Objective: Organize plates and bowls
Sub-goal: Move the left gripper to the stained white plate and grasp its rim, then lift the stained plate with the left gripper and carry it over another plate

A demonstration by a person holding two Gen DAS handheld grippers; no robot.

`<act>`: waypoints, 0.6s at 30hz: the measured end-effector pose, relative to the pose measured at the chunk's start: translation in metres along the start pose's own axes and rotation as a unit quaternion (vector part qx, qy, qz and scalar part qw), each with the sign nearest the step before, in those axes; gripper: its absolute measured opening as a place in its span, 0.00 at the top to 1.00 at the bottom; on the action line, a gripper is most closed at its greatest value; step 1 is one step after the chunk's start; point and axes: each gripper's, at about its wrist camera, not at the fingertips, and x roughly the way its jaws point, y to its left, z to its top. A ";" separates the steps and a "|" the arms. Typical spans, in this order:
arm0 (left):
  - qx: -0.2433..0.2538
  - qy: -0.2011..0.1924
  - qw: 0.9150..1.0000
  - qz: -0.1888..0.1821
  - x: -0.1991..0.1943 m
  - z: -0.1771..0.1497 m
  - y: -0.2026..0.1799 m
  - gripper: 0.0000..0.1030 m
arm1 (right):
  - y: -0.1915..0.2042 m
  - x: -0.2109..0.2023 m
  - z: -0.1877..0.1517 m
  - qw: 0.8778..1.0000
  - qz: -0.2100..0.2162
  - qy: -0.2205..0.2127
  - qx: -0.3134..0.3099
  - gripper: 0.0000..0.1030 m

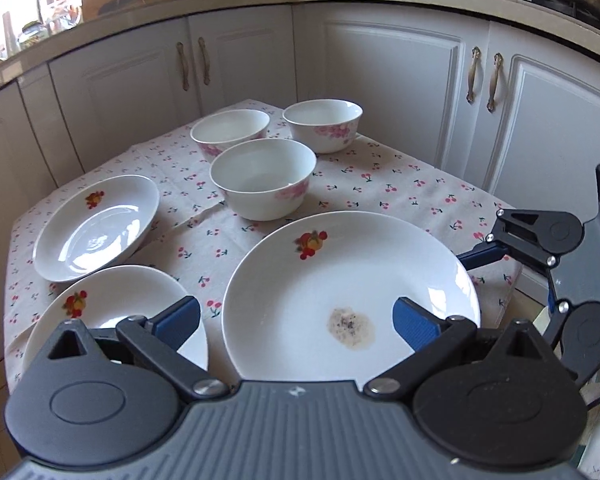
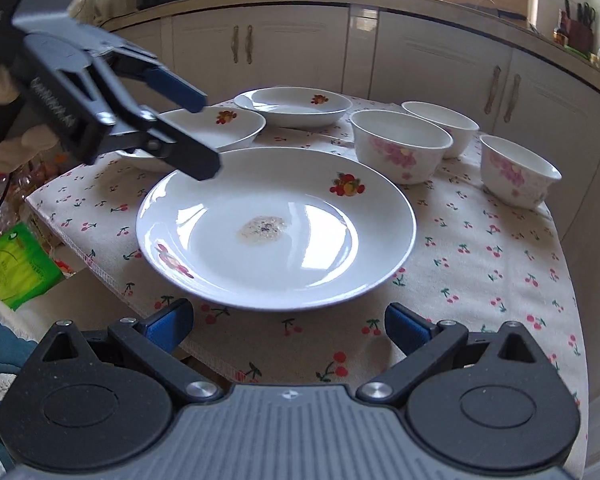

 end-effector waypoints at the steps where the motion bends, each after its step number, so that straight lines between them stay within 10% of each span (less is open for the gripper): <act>1: -0.001 0.006 1.000 -0.003 0.005 0.003 0.002 0.01 | 0.001 0.002 0.000 1.000 0.002 -0.002 -0.005 0.00; 18: 0.032 0.096 0.993 -0.060 0.065 0.034 0.026 0.06 | -0.002 0.006 -0.005 0.999 0.011 -0.034 0.012 0.00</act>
